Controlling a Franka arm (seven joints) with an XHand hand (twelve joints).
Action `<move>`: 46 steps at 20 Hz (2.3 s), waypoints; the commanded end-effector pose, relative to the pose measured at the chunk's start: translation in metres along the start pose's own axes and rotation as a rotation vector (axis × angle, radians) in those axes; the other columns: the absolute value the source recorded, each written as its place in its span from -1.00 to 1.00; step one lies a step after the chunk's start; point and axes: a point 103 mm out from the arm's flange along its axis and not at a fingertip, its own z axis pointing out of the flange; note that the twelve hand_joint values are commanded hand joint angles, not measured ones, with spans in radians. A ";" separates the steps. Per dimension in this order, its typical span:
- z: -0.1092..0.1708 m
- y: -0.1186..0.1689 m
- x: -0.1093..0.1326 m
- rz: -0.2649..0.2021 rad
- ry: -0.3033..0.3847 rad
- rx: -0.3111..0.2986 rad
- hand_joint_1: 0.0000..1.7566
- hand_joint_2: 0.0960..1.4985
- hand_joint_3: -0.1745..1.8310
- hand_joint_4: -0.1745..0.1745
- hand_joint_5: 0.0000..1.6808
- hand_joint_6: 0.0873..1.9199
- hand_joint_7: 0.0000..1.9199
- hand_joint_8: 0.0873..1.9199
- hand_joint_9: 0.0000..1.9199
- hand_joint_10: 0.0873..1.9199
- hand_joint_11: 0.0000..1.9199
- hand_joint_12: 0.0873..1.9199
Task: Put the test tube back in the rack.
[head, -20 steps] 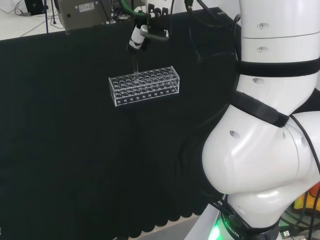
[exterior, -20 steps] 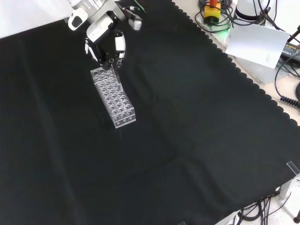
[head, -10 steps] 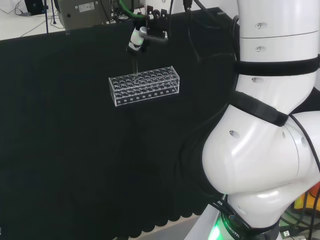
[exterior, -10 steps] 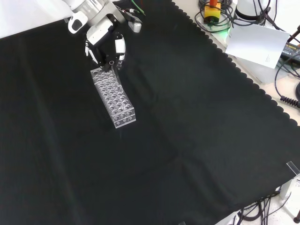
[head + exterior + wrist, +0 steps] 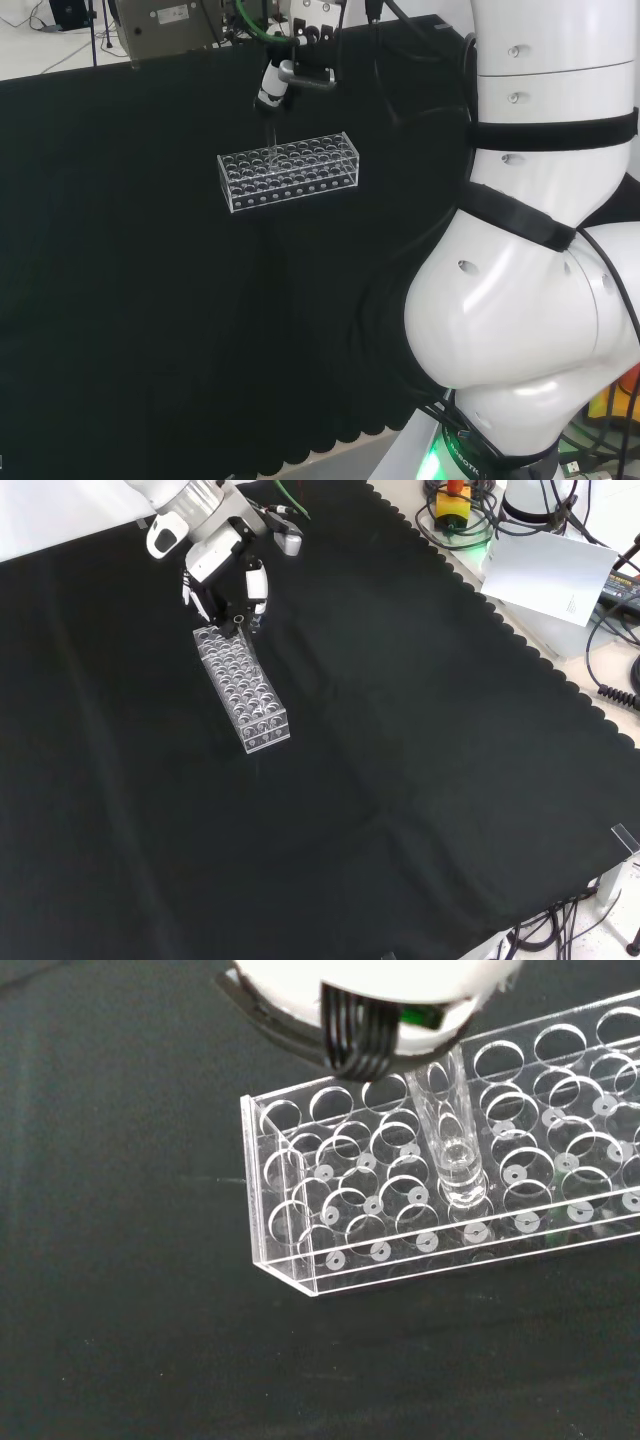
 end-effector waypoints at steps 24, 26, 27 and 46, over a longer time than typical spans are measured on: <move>0.033 0.020 -0.011 0.003 0.015 0.064 0.63 -0.12 -0.35 -1.00 0.60 -0.82 0.43 -0.24 0.55 -1.00 -0.30 0.32; 0.036 0.021 -0.012 0.003 0.018 0.072 0.63 -0.12 -0.35 -1.00 0.60 -0.82 0.43 -0.24 0.55 -1.00 -0.30 0.32; 0.038 0.022 -0.012 0.003 0.019 0.074 0.63 -0.12 -0.35 -1.00 0.60 -0.82 0.43 -0.24 0.55 -1.00 -0.30 0.32; 0.055 0.027 -0.010 -0.013 0.036 0.100 0.63 -0.12 -0.35 -1.00 0.60 -0.82 0.43 -0.24 0.55 -1.00 -0.31 0.32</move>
